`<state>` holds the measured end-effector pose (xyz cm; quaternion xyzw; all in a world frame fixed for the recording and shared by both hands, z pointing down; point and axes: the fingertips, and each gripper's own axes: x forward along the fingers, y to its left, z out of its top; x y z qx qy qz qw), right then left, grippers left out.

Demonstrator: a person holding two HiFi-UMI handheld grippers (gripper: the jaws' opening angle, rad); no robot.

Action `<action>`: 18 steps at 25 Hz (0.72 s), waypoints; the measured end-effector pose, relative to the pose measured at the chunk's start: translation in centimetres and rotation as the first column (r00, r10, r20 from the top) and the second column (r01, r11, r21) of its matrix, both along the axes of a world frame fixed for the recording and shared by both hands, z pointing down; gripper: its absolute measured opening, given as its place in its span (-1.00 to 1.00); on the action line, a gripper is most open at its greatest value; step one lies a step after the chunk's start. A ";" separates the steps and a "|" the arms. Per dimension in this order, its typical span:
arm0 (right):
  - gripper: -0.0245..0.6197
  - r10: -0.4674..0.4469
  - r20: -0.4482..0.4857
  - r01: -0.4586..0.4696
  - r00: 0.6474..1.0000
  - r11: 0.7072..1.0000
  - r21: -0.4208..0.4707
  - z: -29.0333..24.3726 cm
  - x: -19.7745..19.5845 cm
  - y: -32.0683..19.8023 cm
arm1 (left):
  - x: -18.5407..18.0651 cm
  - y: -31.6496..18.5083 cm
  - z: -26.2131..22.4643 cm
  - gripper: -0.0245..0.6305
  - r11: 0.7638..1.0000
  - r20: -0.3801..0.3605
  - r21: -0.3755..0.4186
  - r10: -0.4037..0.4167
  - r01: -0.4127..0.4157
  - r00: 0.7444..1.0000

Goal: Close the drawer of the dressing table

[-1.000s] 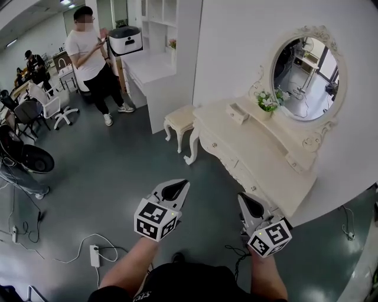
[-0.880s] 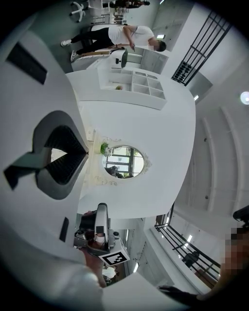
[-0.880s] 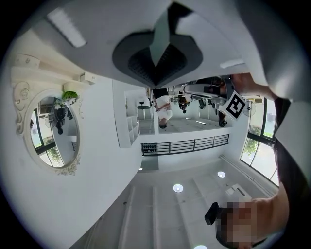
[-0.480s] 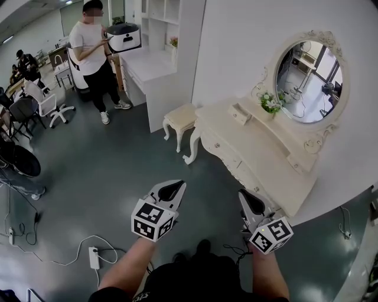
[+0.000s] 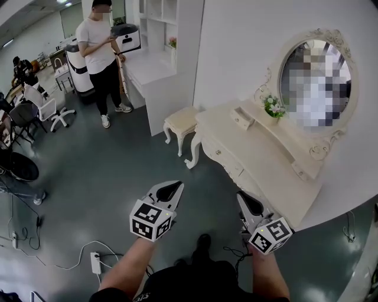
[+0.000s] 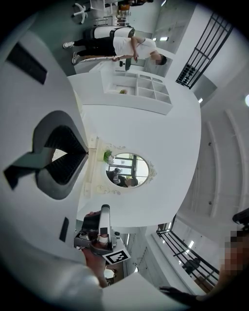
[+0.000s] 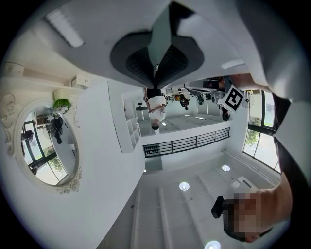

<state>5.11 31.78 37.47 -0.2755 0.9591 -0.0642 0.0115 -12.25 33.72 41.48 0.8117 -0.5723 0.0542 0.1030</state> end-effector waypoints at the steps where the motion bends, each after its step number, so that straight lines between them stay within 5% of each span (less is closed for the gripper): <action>1: -0.82 -0.004 0.005 0.004 1.000 1.000 -0.006 0.1 0.0 -0.8 | 0.0 -0.8 -0.1 -0.91 1.000 -0.002 0.005 0.000 0.000 1.000; 18: -0.81 -0.077 0.055 0.082 0.995 0.993 -0.086 1.6 2.1 -16.0 | 1.9 -15.9 -0.3 -0.91 0.998 0.021 -0.033 -0.055 0.056 0.998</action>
